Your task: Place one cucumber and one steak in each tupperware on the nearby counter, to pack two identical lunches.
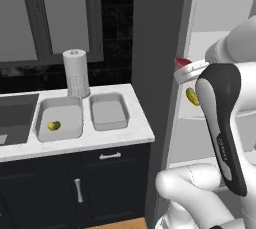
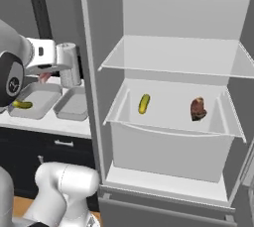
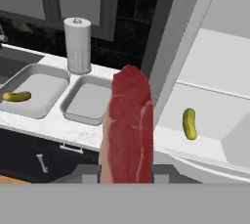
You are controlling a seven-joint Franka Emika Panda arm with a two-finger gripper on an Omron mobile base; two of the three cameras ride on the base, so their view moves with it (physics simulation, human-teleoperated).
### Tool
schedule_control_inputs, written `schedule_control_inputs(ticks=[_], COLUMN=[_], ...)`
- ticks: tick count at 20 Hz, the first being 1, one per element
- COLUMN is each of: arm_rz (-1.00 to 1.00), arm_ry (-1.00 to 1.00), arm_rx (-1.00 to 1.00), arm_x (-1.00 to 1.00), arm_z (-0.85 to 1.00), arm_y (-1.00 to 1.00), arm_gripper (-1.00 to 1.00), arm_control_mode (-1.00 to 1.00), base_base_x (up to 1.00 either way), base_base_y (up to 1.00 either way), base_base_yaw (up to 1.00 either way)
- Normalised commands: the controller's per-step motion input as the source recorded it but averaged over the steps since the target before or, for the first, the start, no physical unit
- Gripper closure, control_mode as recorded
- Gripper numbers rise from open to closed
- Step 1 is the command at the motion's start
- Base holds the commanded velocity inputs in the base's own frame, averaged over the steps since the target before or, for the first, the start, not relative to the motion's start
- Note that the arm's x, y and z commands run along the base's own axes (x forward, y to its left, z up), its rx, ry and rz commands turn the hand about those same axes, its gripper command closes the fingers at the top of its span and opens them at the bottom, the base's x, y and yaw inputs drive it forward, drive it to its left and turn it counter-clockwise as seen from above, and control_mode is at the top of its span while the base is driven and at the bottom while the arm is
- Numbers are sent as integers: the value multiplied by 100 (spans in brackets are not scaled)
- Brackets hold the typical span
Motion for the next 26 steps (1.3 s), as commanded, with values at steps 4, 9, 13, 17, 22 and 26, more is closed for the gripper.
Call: schedule_control_inputs(ticks=[4, 9, 13, 17, 22, 26], arm_rz=[0, 0, 0, 0, 0, 0], arm_ry=[0, 0, 0, 0, 0, 0], arm_rx=[0, 0, 0, 0, 0, 0], arm_x=[0, 0, 0, 0, 0, 0], arm_z=[0, 0, 0, 0, 0, 0], arm_y=[0, 0, 0, 0, 0, 0], arm_gripper=[100, 100, 100, 100, 100, 100], arm_control_mode=[100, 100, 100, 100, 100, 100], base_base_x=[-10, 0, 8, 23, 17, 10], base_base_y=[20, 1, 20, 79, 82, 71], base_base_yaw=[0, 0, 0, 0, 0, 0])
